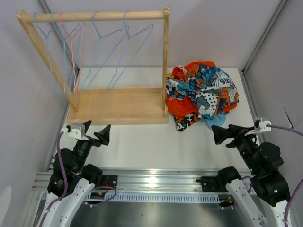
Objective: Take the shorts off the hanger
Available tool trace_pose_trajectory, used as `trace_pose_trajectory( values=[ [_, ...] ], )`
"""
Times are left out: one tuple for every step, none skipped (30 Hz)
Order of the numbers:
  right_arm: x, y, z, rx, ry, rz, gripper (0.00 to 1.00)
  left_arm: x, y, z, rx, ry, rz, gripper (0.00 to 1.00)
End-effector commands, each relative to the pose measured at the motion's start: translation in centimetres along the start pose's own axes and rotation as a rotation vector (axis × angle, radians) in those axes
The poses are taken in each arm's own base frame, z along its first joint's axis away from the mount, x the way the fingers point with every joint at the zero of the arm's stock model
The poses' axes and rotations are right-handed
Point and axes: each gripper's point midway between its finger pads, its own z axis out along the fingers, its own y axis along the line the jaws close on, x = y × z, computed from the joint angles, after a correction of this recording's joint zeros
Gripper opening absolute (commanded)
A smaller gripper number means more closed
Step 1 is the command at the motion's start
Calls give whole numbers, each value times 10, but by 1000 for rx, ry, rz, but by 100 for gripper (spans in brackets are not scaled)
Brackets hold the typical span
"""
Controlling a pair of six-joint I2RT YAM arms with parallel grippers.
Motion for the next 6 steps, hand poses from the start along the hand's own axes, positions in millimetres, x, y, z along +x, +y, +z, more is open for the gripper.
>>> trace_pose_trajectory(
  values=[
    [-8,11,-1,-64,-33,-23,100,-32,-1,-21,28,-171,-3,99],
    [-8,13,-2,-73,-35,-25,99,-33,-1,-21,28,-173,-2,99],
    [-8,14,-3,-81,-35,-30,99,-32,-1,-20,28,-170,-2,99],
    [-8,15,-3,-86,-33,-30,99,-32,-1,-20,28,-171,-2,99],
    [-9,15,-4,-85,-40,-30,99,-31,-1,-20,28,-168,-1,99],
    [-10,13,-5,-79,-44,-27,99,-30,-1,-19,28,-167,-1,99]
  ],
)
